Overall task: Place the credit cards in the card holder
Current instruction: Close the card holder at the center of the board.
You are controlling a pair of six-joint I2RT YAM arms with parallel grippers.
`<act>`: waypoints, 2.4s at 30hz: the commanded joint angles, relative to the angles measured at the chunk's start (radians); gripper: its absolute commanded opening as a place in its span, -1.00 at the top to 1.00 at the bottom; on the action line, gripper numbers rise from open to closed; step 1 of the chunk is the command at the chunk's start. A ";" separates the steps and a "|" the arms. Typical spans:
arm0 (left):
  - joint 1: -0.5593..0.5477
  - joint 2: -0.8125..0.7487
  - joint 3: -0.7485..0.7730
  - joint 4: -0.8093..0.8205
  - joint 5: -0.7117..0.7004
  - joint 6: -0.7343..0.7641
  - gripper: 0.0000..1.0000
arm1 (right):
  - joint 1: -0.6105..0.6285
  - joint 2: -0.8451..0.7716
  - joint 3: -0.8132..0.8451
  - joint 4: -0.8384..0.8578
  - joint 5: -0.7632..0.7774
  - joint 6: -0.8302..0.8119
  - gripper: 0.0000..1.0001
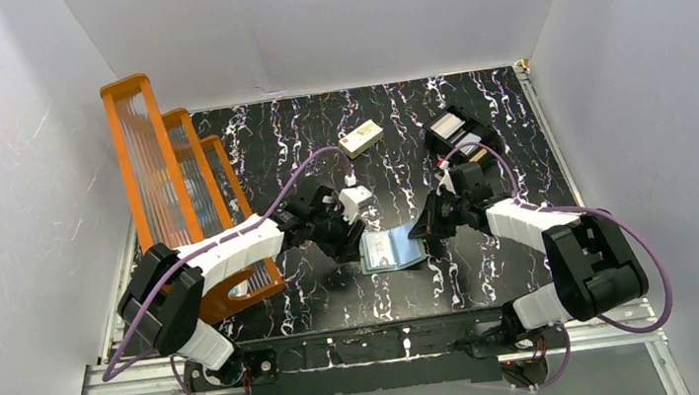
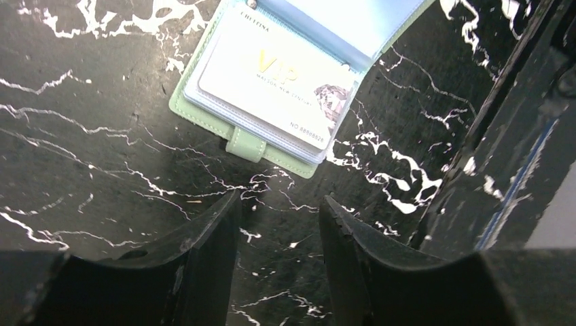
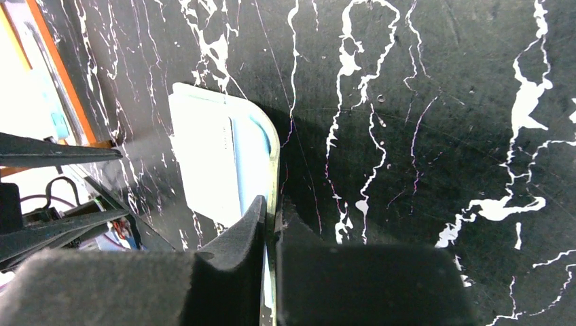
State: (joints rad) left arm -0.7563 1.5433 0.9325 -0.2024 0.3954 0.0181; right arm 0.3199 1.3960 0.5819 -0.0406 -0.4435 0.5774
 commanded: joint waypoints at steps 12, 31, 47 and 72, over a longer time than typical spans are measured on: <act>-0.013 0.106 0.021 0.043 0.109 0.413 0.00 | -0.007 0.003 0.026 0.036 -0.068 -0.022 0.85; -0.047 0.155 -0.043 0.189 0.010 0.416 0.13 | -0.007 0.007 0.000 0.084 -0.106 0.013 0.85; -0.062 -0.057 -0.144 0.332 0.016 0.281 1.00 | -0.007 -0.022 -0.005 0.059 -0.081 0.070 0.33; -0.063 -0.123 -0.327 0.814 0.080 0.014 1.00 | -0.004 -0.104 -0.180 0.487 -0.276 0.407 0.33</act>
State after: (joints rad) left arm -0.8146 1.4734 0.6270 0.4576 0.4385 0.0799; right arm 0.3145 1.2861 0.4191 0.3161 -0.6865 0.9268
